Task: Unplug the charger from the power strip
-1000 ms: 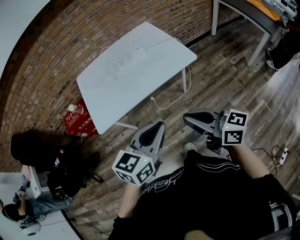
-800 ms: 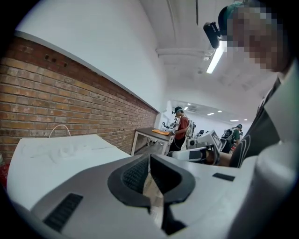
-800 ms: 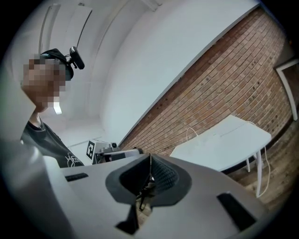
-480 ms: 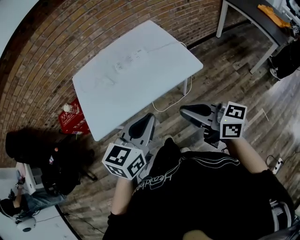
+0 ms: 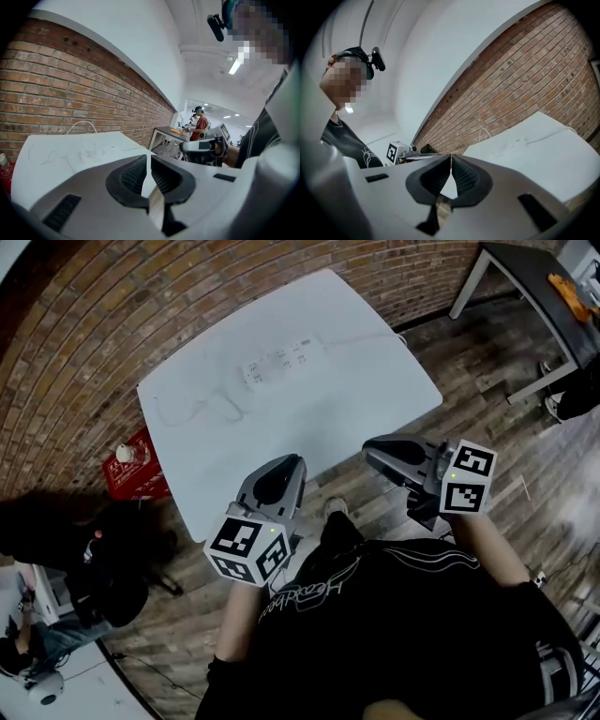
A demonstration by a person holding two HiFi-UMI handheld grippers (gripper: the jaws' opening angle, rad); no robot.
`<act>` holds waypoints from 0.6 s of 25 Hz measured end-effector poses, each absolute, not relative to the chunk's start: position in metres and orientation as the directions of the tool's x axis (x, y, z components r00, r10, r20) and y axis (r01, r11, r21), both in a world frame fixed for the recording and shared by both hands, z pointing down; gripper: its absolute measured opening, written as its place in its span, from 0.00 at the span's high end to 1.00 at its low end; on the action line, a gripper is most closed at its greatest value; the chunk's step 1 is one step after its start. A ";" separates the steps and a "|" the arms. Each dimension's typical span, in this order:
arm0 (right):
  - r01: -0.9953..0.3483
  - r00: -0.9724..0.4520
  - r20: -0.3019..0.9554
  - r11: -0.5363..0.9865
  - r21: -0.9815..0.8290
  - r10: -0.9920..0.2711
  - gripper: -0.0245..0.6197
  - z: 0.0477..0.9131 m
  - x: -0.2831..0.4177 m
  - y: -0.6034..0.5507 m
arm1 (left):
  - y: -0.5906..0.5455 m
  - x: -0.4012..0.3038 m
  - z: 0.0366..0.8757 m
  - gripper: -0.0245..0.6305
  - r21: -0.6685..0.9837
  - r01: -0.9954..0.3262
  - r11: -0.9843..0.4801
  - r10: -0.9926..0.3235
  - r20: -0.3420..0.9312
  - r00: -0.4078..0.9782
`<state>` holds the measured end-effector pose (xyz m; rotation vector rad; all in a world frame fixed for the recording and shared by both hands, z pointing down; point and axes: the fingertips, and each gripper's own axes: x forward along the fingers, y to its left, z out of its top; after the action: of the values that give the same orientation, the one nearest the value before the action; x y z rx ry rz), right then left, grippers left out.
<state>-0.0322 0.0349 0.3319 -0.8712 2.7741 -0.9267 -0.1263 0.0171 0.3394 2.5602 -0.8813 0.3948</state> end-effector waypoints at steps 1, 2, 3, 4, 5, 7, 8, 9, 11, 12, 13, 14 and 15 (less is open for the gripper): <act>-0.500 -0.829 0.104 0.644 -0.579 -0.550 0.96 0.336 -0.034 0.020 | 0.002 -0.131 0.343 0.95 0.277 -0.640 -0.716 -0.524 0.391 0.756; -0.510 -0.823 0.118 0.632 -0.583 -0.555 0.96 0.341 -0.035 0.005 | -0.012 -0.135 0.347 0.95 0.277 -0.645 -0.712 -0.528 0.396 0.752; -0.521 -0.816 0.131 0.620 -0.587 -0.563 0.96 0.345 -0.035 -0.009 | -0.026 -0.138 0.350 0.95 0.278 -0.652 -0.706 -0.531 0.400 0.746; -0.533 -0.809 0.143 0.608 -0.589 -0.570 0.96 0.349 -0.034 -0.022 | -0.039 -0.142 0.354 0.95 0.280 -0.659 -0.698 -0.537 0.404 0.741; -0.544 -0.802 0.154 0.598 -0.589 -0.577 0.96 0.353 -0.032 -0.035 | -0.053 -0.145 0.357 0.95 0.282 -0.668 -0.689 -0.544 0.407 0.734; -0.564 -0.790 0.173 0.587 -0.581 -0.589 0.96 0.358 -0.029 -0.057 | -0.077 -0.150 0.362 0.95 0.274 -0.685 -0.675 -0.564 0.407 0.719; -0.575 -0.784 0.180 0.584 -0.574 -0.595 0.96 0.361 -0.027 -0.068 | -0.088 -0.151 0.364 0.95 0.264 -0.691 -0.672 -0.572 0.408 0.712; -0.585 -0.777 0.186 0.581 -0.566 -0.601 0.96 0.363 -0.025 -0.077 | -0.098 -0.152 0.367 0.95 0.256 -0.696 -0.671 -0.576 0.412 0.706; -0.597 -0.770 0.194 0.579 -0.555 -0.608 0.96 0.366 -0.022 -0.092 | -0.114 -0.153 0.372 0.95 0.260 -0.707 -0.658 -0.580 0.423 0.696; -0.599 -0.770 0.198 0.580 -0.552 -0.606 0.96 0.368 -0.020 -0.099 | -0.121 -0.153 0.375 0.95 0.273 -0.713 -0.646 -0.582 0.429 0.691; -0.598 -0.772 0.203 0.582 -0.551 -0.602 0.96 0.370 -0.019 -0.105 | -0.128 -0.153 0.378 0.95 0.288 -0.720 -0.631 -0.584 0.434 0.686; -0.596 -0.776 0.208 0.585 -0.550 -0.595 0.96 0.373 -0.017 -0.112 | -0.134 -0.152 0.382 0.95 0.300 -0.727 -0.617 -0.587 0.440 0.680; -0.593 -0.781 0.214 0.589 -0.549 -0.587 0.96 0.377 -0.016 -0.120 | -0.141 -0.151 0.385 0.95 0.305 -0.735 -0.606 -0.590 0.448 0.672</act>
<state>-0.0160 -0.1202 0.3767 -1.0429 2.8091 -0.9764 -0.1513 -0.1406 0.3849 2.4193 -1.0278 0.4184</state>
